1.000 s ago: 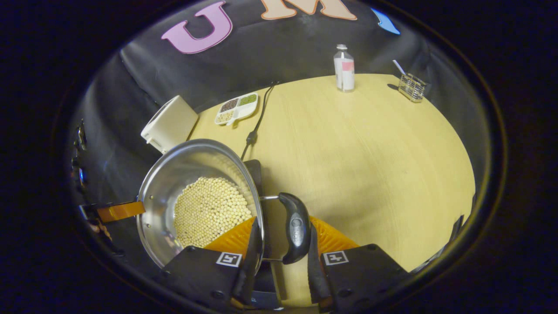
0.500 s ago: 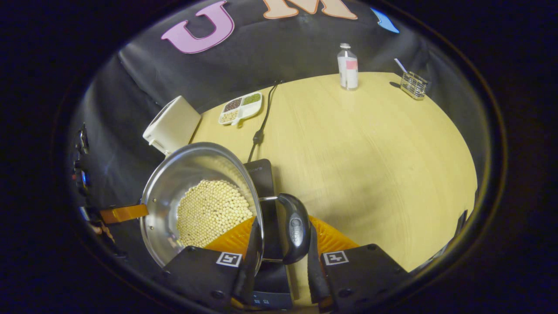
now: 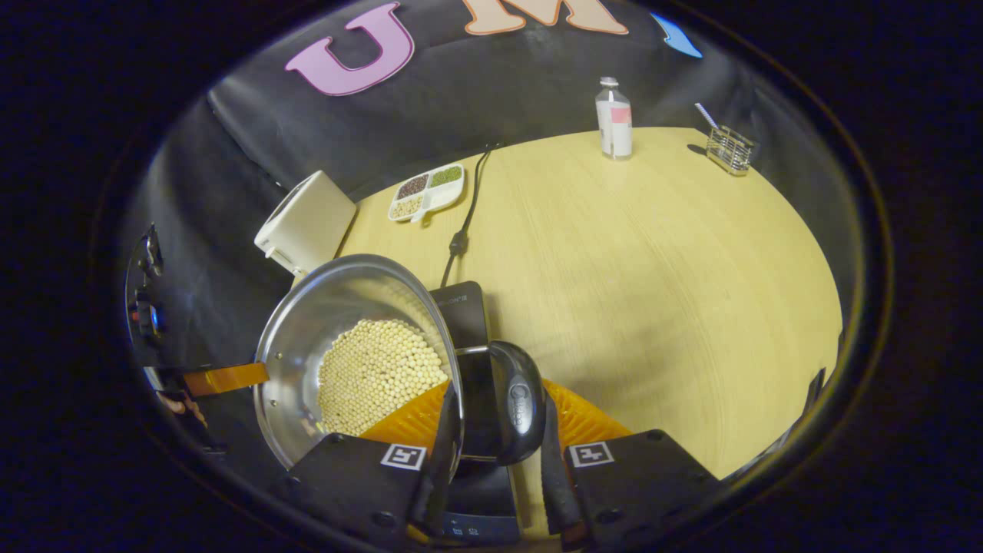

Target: First push the handle of the pot to place it horizontally, then grasp the pot with both hands and set it on the induction cooktop.

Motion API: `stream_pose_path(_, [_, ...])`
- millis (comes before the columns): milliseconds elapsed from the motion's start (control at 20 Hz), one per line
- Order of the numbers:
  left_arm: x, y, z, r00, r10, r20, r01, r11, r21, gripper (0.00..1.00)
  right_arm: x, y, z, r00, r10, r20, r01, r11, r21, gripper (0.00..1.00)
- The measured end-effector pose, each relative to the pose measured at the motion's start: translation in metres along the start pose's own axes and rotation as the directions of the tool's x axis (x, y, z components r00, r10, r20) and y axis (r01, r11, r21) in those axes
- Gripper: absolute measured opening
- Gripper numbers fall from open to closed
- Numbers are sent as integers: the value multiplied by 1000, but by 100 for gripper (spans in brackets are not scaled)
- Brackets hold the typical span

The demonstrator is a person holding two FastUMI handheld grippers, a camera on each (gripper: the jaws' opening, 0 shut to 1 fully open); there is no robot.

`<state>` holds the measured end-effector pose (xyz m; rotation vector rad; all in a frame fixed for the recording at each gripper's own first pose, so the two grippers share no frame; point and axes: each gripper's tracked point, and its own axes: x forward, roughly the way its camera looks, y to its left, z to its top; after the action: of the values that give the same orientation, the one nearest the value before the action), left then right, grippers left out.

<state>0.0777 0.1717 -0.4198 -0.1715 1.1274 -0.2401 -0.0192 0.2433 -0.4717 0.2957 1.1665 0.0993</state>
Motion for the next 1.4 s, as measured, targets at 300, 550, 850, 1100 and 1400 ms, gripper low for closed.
stream_pose_path(300, [1, 1, 0, 1000, -4, 2, 4, 1000, 1, 58, 1, -1, -1, 1000, 0, -2, 0, 1000, 4, 53])
stream_pose_path(550, [2, 1, -1, 1000, -3, 2, 3, 1000, 4, 61, 0, -1, -1, 1000, -1, -4, 1, 1000, 8, 48])
stream_pose_path(850, [4, 1, 0, 1000, 19, 2, -19, 1000, 17, 64, 0, -1, -2, 1000, -5, -7, 5, 1000, 12, 48])
stream_pose_path(1100, [6, 3, -6, 999, 48, -25, -48, 999, -5, 66, 0, -2, -3, 1000, -10, -9, 10, 1000, 17, 51])
stream_pose_path(1400, [4, 5, -19, 996, 79, -35, -80, 996, -41, 71, 1, -2, -3, 1000, -2, -5, 2, 999, 49, 54])
